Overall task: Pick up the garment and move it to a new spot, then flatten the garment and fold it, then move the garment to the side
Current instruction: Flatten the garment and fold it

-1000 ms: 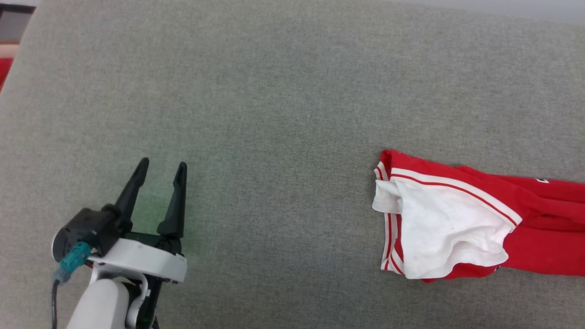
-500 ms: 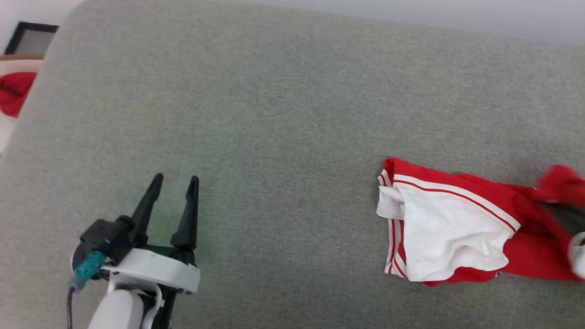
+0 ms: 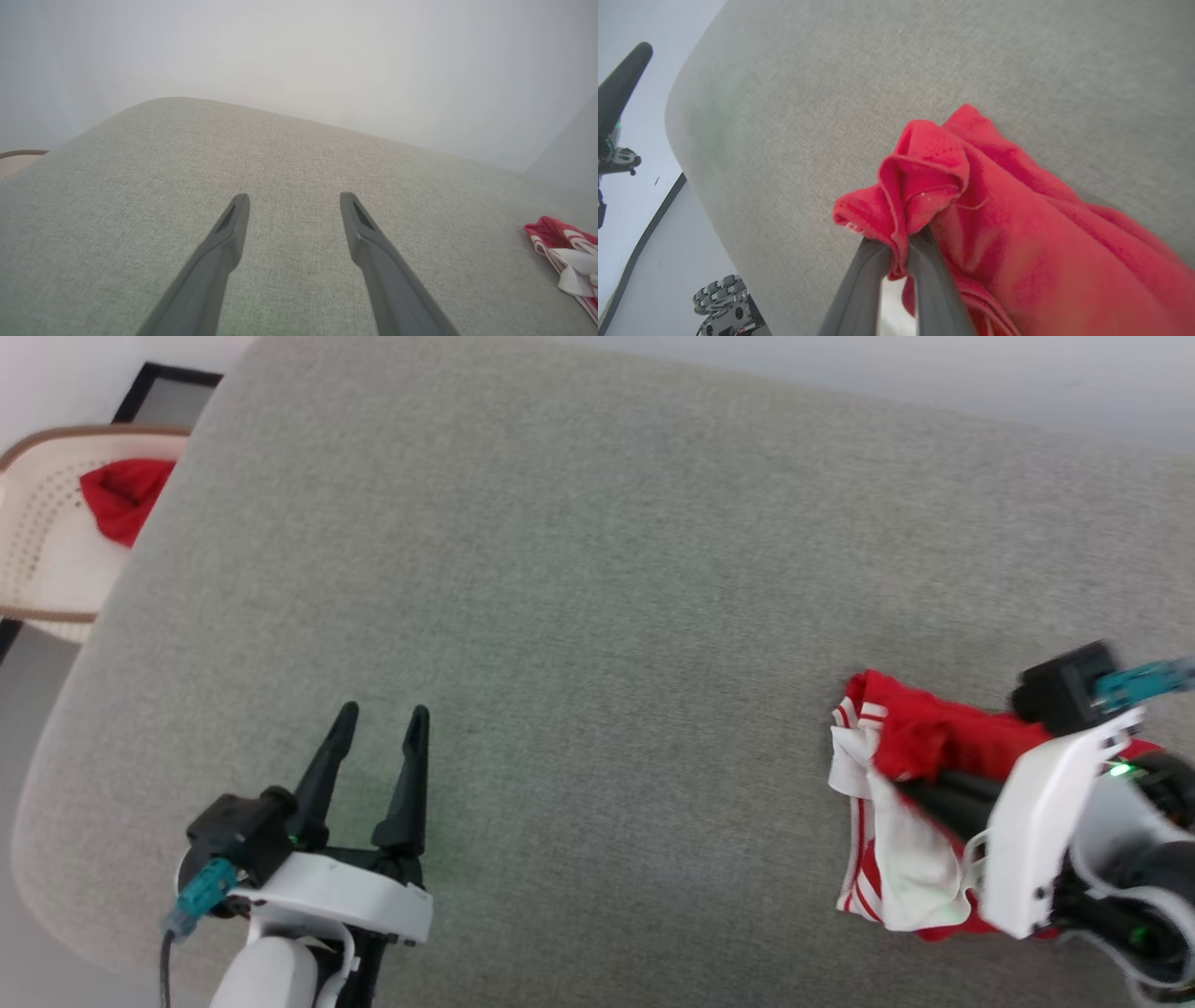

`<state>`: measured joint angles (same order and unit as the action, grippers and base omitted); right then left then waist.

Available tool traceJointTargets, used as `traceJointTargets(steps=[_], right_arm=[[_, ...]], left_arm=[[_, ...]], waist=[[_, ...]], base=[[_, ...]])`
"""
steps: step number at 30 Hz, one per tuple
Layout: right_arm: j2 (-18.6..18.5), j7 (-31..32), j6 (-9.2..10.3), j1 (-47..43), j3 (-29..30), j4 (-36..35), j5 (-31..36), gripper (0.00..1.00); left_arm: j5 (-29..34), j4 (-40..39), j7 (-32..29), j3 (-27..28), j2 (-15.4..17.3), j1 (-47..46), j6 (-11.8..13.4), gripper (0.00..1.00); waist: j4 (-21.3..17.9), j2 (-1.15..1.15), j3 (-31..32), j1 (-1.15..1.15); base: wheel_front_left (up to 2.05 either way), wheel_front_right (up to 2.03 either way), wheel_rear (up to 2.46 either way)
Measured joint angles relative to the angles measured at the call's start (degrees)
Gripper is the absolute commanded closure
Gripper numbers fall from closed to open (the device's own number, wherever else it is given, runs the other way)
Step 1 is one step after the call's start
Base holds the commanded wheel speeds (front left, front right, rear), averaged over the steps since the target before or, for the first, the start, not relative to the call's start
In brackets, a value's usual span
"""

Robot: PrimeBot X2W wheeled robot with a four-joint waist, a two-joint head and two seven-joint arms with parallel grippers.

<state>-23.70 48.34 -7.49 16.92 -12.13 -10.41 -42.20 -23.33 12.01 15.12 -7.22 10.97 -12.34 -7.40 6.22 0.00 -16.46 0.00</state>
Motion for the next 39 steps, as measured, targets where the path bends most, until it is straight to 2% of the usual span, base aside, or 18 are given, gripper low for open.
traceJointTargets(steps=[9, 17, 19, 20, 21, 24, 32, 39], right_arm=[[-0.27, -7.48, -0.01, 1.56, -6.31, 10.92, 2.88, 1.00], [-0.12, -12.72, -0.05, 3.75, -9.69, 15.72, 1.21, 1.00], [-0.15, -13.72, -0.04, 4.27, -10.79, 16.25, 0.36, 0.54], [-0.35, -14.27, -0.03, 4.60, -11.84, 16.04, -0.30, 0.06], [-0.33, -14.78, -0.03, 4.78, -12.33, 16.02, -1.11, 0.00], [-0.91, -16.36, -0.04, 5.18, -13.85, 15.43, -3.26, 0.00], [-5.56, -22.29, -0.02, 7.33, -13.86, 13.46, -7.70, 0.00], [-8.66, -30.44, -0.02, 6.64, -11.15, 17.02, -9.44, 0.00]], left_arm=[[-0.54, 0.42, 0.00, -1.43, -1.15, -1.29, 0.00, 0.00], [-0.78, 0.85, 0.00, -0.89, -0.77, -1.32, 0.00, 0.00], [-0.78, 1.05, 0.00, -0.89, -0.44, -1.23, 0.00, 0.00], [-0.78, 1.10, 0.00, -0.99, -0.37, -1.20, 0.00, 0.00], [-0.79, 1.15, 0.00, -1.07, -0.26, -1.17, 0.00, 0.00], [-0.83, 1.30, 0.00, -1.05, 0.31, -0.87, 0.00, 0.00], [-1.43, 1.76, 0.00, -1.46, 1.72, 0.20, 0.00, 0.00], [-2.58, 3.08, 0.00, -2.96, 2.34, 0.63, 0.00, 0.00]], waist=[[2.49, 0.00, -1.91, 0.00], [2.73, 0.00, -2.38, 0.01], [2.34, 0.00, -1.89, 0.00], [2.12, 0.00, -1.56, 0.00], [1.89, 0.00, -1.23, 0.00], [1.01, 0.00, -0.15, 0.00], [-2.26, 0.00, 2.79, 0.00], [-5.21, 0.00, 4.82, 0.00]], base=[[0.00, 0.00, 0.00], [0.00, 0.00, 0.00], [0.00, 0.00, 0.00], [0.00, 0.00, 0.00], [0.00, 0.00, 0.00], [0.00, 0.00, 0.00], [0.00, 0.00, 0.00], [0.00, 0.00, 0.00]])
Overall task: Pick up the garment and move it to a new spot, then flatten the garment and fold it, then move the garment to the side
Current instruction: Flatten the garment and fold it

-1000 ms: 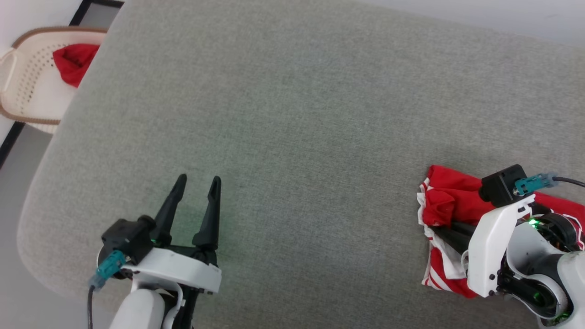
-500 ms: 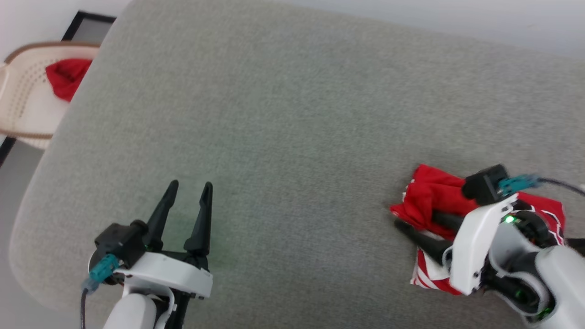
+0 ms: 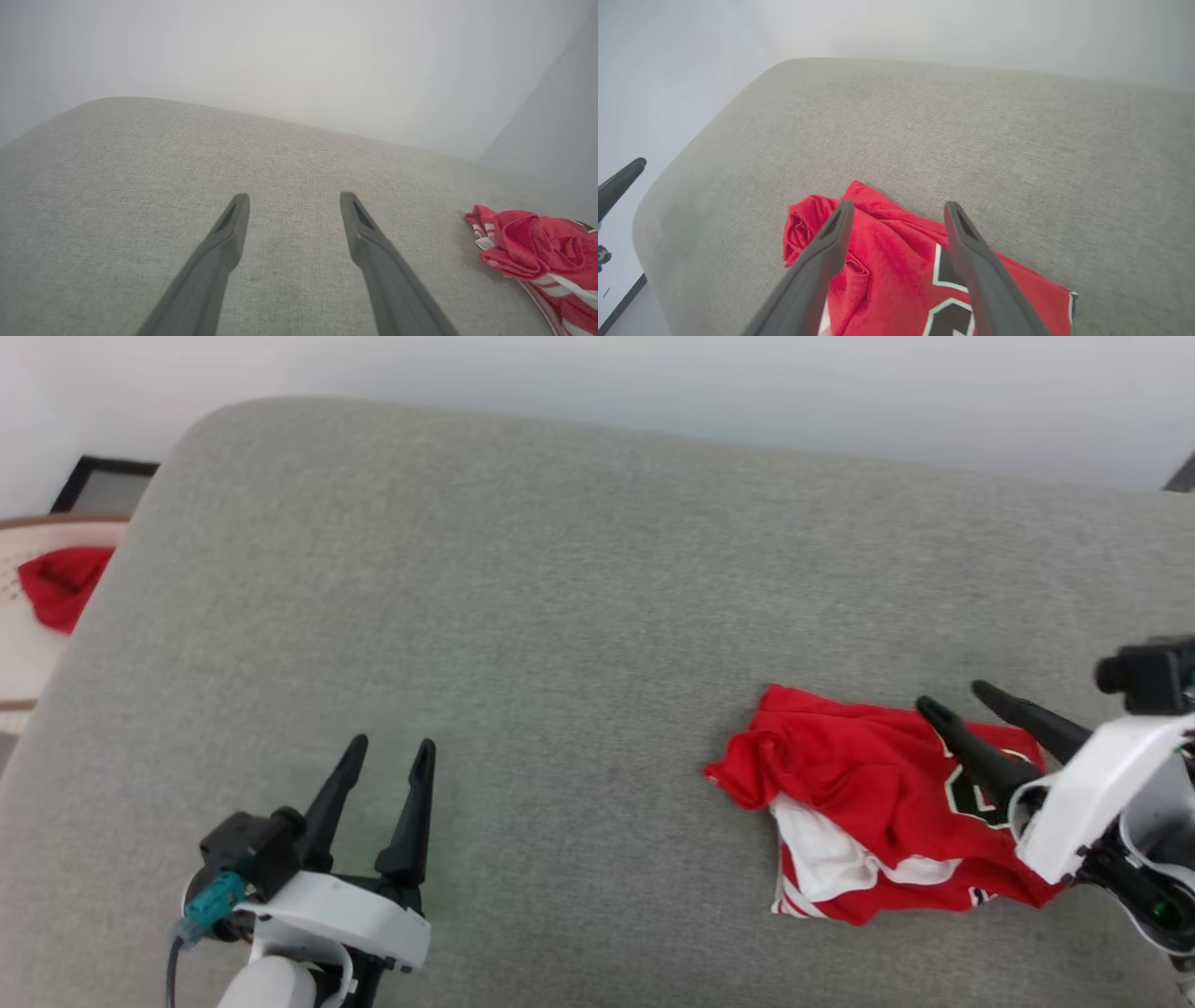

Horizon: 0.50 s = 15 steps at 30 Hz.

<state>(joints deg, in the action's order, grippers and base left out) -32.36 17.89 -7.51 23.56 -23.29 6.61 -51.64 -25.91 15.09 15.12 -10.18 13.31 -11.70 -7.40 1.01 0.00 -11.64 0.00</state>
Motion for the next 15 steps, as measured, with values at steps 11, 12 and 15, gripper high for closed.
traceJointTargets(steps=[11, 12, 15], right_arm=[[1.27, -17.47, 0.00, -3.10, 2.96, 8.43, 3.35, 0.00], [1.56, -18.84, 0.00, -3.44, 3.46, 9.12, 4.02, 0.00], [2.21, -22.41, 0.00, -5.09, 5.11, 10.40, 5.60, 0.00]], left_arm=[[-2.02, 2.85, 0.00, -0.38, 0.62, 0.74, 0.00, 0.00], [-2.26, 3.02, 0.00, -0.35, 0.80, 0.99, 0.00, 0.00], [-2.29, 3.38, 0.00, -0.18, 1.26, 1.54, 0.00, 0.00]], waist=[[-2.52, 0.00, 2.33, 0.00], [-2.63, 0.00, 2.73, 0.00], [-2.88, 0.00, 4.05, 0.00]], base=[[0.00, 0.00, 0.00], [0.00, 0.00, 0.00], [0.00, 0.00, 0.00]])
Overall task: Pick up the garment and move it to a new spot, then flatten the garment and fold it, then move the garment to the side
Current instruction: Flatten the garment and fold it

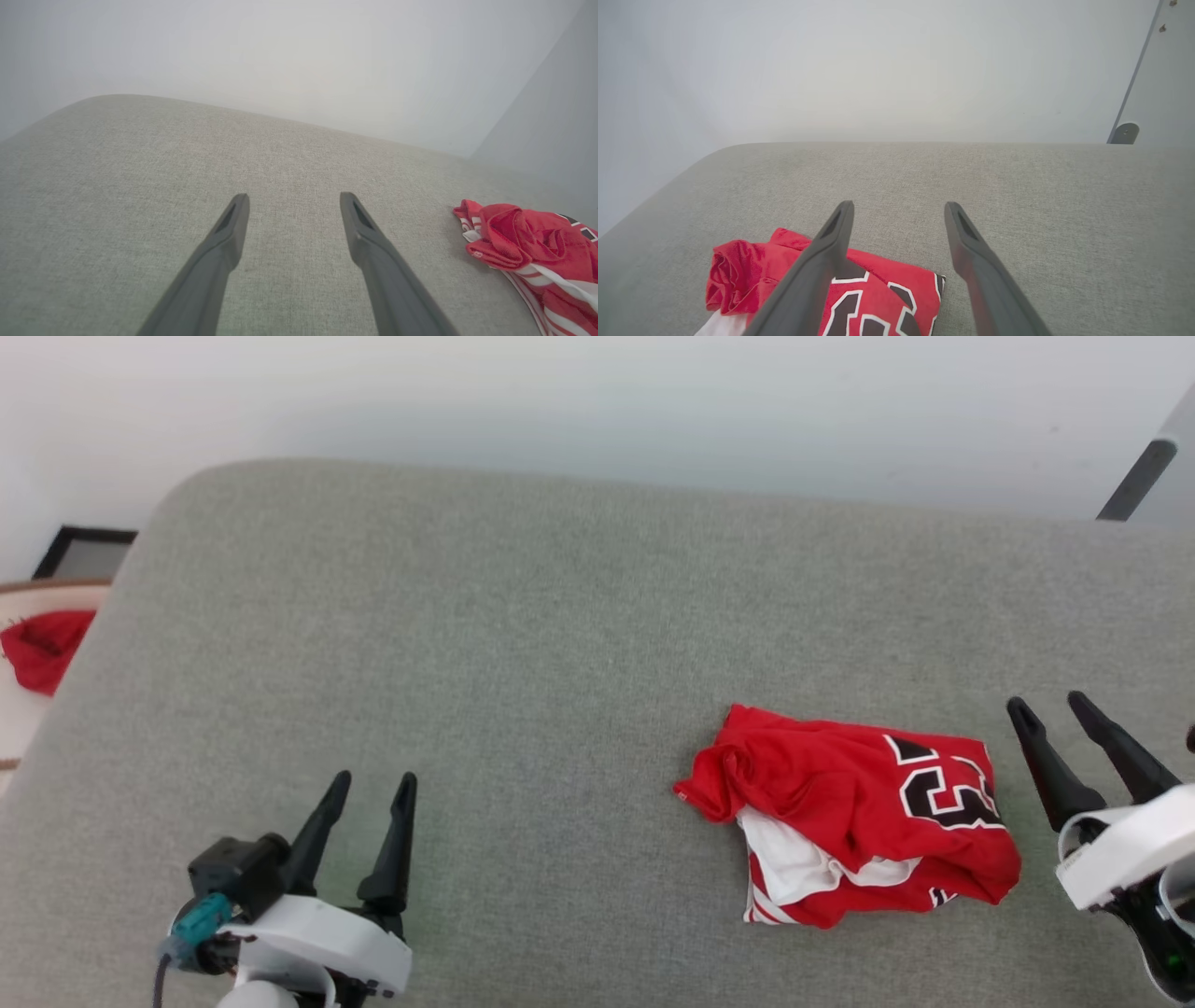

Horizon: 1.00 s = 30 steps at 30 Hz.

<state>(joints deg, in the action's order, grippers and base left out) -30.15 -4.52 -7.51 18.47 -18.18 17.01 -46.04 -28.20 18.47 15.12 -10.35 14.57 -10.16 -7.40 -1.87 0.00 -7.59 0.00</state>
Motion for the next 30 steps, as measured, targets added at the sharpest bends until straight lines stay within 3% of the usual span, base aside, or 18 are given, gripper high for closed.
traceJointTargets(steps=[12, 30], right_arm=[[4.39, -4.97, 0.00, -7.39, 5.20, -2.27, 7.46, 0.00], [10.24, -0.79, 0.00, -22.81, 18.78, -15.40, 13.25, 0.00]], left_arm=[[2.41, -3.16, 0.00, 2.76, 0.49, 5.63, 0.00, 0.00], [5.61, -11.21, 0.00, 6.62, -0.13, 17.24, 0.00, 0.00]], waist=[[-0.51, 0.00, 5.49, 0.00], [-1.25, 0.00, 7.53, 0.00]], base=[[0.00, 0.00, 0.00], [0.00, 0.00, 0.00]])
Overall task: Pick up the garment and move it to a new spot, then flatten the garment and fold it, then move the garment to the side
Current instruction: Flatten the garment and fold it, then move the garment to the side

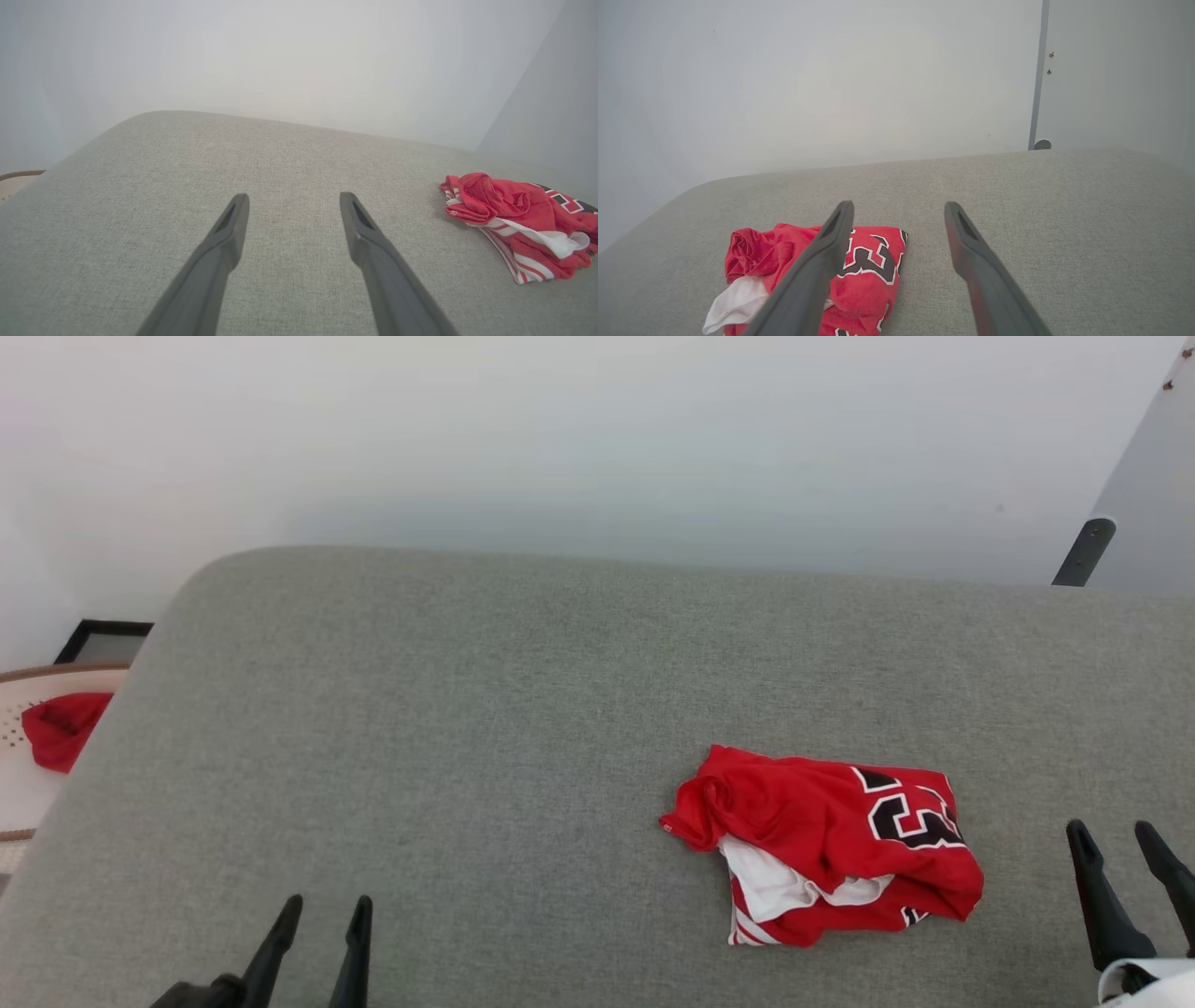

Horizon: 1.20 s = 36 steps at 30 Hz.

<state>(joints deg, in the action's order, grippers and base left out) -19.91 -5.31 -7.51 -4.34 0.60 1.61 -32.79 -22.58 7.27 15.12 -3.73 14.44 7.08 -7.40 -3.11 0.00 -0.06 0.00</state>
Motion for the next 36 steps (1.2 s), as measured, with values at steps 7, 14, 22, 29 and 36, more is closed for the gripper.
traceJointTargets(steps=[7, 14, 22, 29, 36], right_arm=[[2.01, 1.96, 0.01, -2.58, 3.00, -3.72, 1.26, 0.00], [2.85, 3.39, 0.00, -3.22, 3.85, -5.39, 1.76, 0.00], [3.11, 3.92, 0.00, -3.20, 3.99, -5.79, 2.05, 0.00], [3.10, 4.36, 0.00, -3.18, 3.70, -5.73, 2.07, 0.00], [2.44, 5.36, 0.00, -2.15, 2.33, -5.76, 2.14, 0.00]], left_arm=[[0.27, -2.25, 0.00, 0.85, -0.46, 2.36, 0.00, 0.00], [0.41, -2.65, 0.00, 0.36, -0.62, 2.15, 0.00, 0.00], [0.52, -2.64, 0.00, 0.14, -1.00, 2.07, 0.00, 0.00], [0.73, -2.85, 0.00, 0.21, -1.01, 2.04, 0.00, 0.00], [0.87, -3.48, 0.00, 0.15, -1.38, 1.66, 0.00, 0.00]], waist=[[0.41, 0.00, -0.07, 0.00], [0.80, 0.00, 0.10, 0.00], [1.03, 0.00, 0.04, 0.00], [1.24, 0.00, -0.11, 0.00], [1.43, 0.00, -0.83, 0.00]], base=[[0.00, 0.00, 0.00], [0.00, 0.00, 0.00], [0.00, 0.00, 0.00], [0.00, 0.00, 0.00], [0.00, 0.00, 0.00]])
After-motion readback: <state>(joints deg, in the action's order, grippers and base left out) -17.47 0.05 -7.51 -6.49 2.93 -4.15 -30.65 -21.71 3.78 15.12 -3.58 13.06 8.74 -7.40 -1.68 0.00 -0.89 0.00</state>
